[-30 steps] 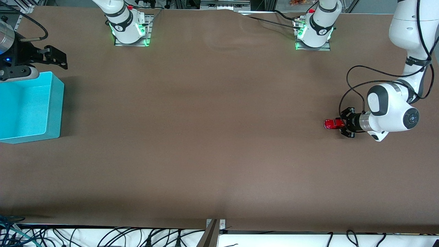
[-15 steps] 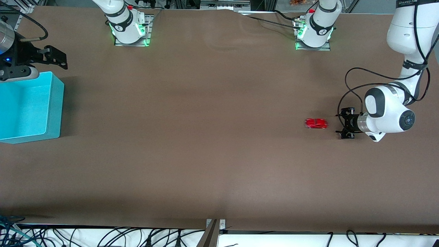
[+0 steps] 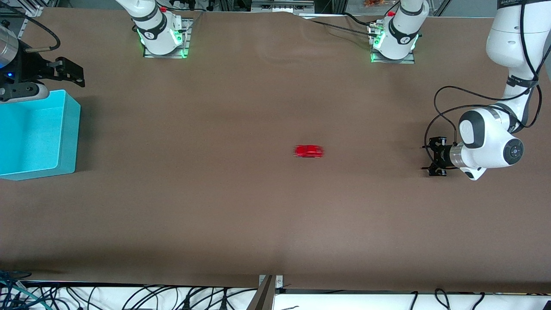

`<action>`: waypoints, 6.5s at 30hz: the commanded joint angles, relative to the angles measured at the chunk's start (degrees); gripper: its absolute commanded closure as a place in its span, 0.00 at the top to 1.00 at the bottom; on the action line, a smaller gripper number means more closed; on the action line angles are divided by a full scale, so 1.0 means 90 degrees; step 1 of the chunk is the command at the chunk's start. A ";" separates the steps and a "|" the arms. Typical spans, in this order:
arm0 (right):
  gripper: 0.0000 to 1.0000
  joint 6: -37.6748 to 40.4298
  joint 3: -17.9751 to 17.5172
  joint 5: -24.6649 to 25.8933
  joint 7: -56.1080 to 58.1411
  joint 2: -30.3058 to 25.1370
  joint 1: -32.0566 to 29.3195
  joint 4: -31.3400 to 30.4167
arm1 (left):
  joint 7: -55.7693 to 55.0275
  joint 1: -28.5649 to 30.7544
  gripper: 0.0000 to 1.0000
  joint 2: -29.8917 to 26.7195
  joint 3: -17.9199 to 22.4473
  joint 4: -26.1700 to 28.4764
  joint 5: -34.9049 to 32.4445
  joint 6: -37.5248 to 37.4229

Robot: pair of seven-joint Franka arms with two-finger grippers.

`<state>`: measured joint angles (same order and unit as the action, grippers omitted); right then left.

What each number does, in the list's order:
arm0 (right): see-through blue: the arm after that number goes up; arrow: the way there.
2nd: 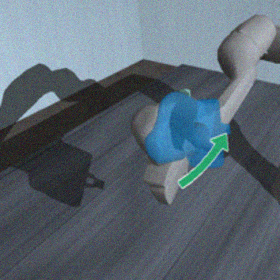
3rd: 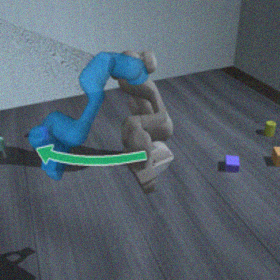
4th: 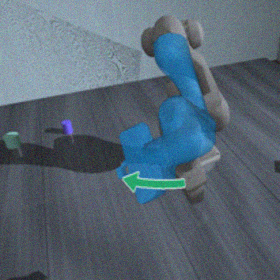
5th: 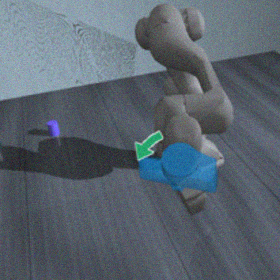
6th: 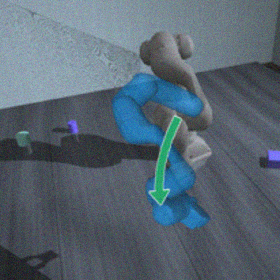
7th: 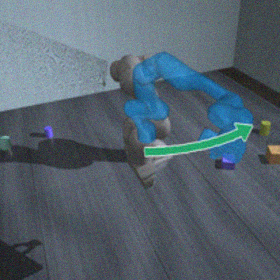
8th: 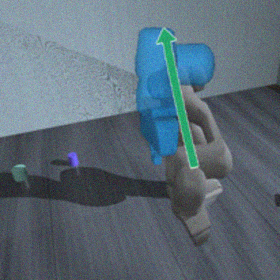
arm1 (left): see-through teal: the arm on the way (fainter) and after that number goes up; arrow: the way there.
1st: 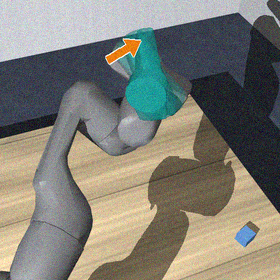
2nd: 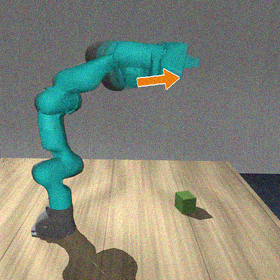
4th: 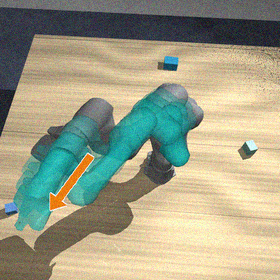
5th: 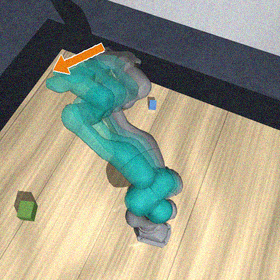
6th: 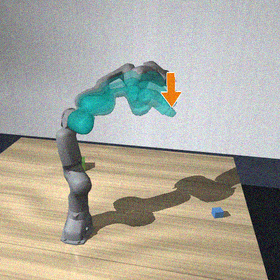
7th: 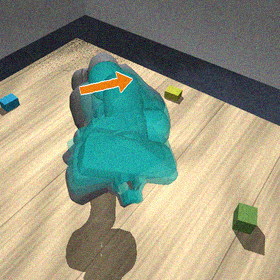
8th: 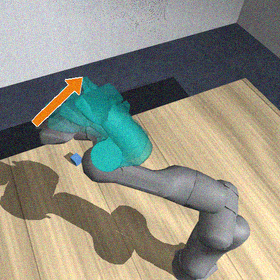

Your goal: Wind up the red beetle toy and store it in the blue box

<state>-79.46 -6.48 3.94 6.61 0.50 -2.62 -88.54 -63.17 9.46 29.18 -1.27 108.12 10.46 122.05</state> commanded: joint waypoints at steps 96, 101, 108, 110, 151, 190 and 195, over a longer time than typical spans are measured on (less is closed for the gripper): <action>1.00 -0.2430 0.0221 0.0060 0.0027 0.0140 -0.0197 -0.2222 | 0.6325 0.0297 1.00 -0.1251 -0.1186 -0.4288 -0.1534 -0.4665; 1.00 -0.3006 0.0505 0.0089 0.0066 0.0130 -0.0197 -0.2711 | 0.6335 0.0238 1.00 -0.1231 -0.1167 -0.4288 -0.1543 -0.4645; 1.00 -0.3583 0.0690 0.0099 0.0115 0.0140 -0.0197 -0.3190 | 0.6374 0.0248 1.00 -0.1026 -0.1157 -0.4269 -0.1524 -0.4645; 1.00 -0.3729 0.0730 0.0109 0.0106 0.0150 -0.0197 -0.3307 | 0.6374 0.0258 1.00 -0.0997 -0.1177 -0.4269 -0.1524 -0.4645; 1.00 -0.5702 0.1579 0.0705 -0.3536 0.0872 -0.0383 -0.4460 | 0.6364 0.0228 1.00 -0.0518 -0.1177 -0.4240 -0.1534 -0.4333; 1.00 -0.7567 0.1579 0.1163 -0.6651 0.2083 -0.0783 -0.4450 | 0.6754 0.0375 1.00 -0.0362 -0.1157 -0.4259 -0.1524 -0.4313; 1.00 -0.7772 0.1579 0.1602 -0.7383 0.2249 -0.0783 -0.4440 | 0.6804 0.0463 1.00 -0.0372 -0.1167 -0.4259 -0.1455 -0.4323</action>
<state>-146.74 8.18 13.88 -53.08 19.32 -9.16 -128.10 -4.42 12.66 25.80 -11.53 70.40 -2.06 83.27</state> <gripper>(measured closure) 0.000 0.000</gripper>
